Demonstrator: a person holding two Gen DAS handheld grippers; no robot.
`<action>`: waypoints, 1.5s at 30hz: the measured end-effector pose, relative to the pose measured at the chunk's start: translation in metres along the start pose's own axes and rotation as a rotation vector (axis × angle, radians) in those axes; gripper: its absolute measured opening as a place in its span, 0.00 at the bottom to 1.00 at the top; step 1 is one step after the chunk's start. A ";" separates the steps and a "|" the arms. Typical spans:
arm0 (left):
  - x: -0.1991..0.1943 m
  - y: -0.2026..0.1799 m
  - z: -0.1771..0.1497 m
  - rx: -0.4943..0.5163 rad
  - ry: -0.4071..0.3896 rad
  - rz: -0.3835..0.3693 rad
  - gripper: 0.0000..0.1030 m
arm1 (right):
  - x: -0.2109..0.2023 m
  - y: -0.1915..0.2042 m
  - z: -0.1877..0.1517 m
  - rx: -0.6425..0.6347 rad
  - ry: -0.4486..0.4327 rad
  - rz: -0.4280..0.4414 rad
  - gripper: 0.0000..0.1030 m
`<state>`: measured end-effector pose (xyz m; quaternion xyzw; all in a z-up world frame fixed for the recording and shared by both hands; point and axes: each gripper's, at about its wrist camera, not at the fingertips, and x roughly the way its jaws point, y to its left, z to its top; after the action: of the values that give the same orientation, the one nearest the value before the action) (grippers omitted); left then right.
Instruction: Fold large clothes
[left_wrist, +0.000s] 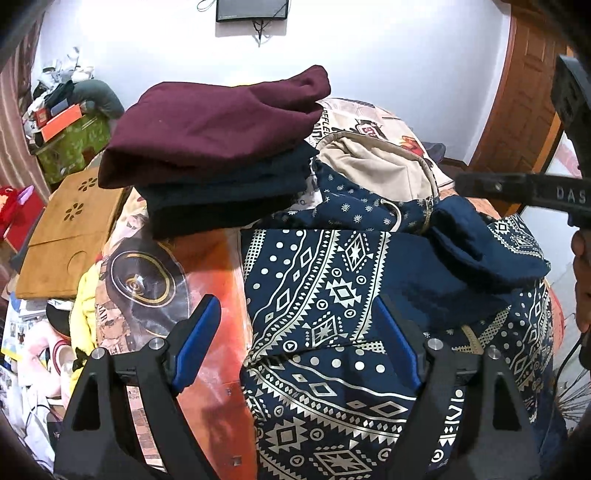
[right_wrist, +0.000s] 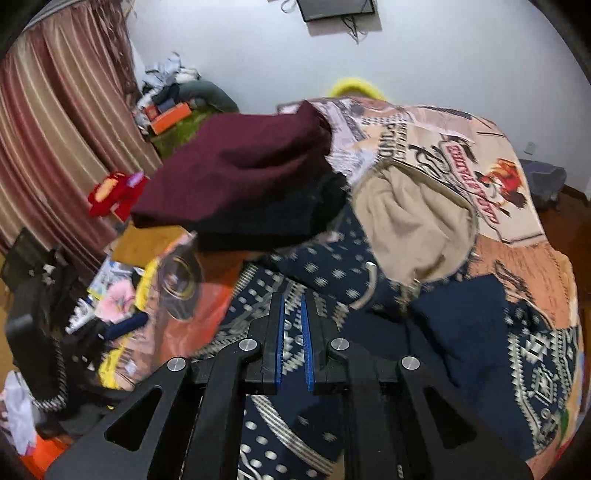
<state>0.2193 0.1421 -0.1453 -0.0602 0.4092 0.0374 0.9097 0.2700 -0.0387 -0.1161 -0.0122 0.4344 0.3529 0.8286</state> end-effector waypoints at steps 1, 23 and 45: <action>0.001 -0.002 0.001 0.007 0.000 -0.004 0.81 | -0.004 -0.005 -0.001 0.001 0.005 -0.013 0.08; 0.118 -0.180 0.056 0.519 0.075 0.073 0.81 | -0.079 -0.154 -0.074 0.202 0.005 -0.304 0.45; 0.146 -0.235 0.076 0.670 -0.033 -0.029 0.04 | -0.068 -0.184 -0.104 0.276 0.051 -0.295 0.45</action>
<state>0.4004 -0.0774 -0.1858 0.2369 0.3832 -0.1113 0.8858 0.2804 -0.2495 -0.1839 0.0288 0.4930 0.1644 0.8539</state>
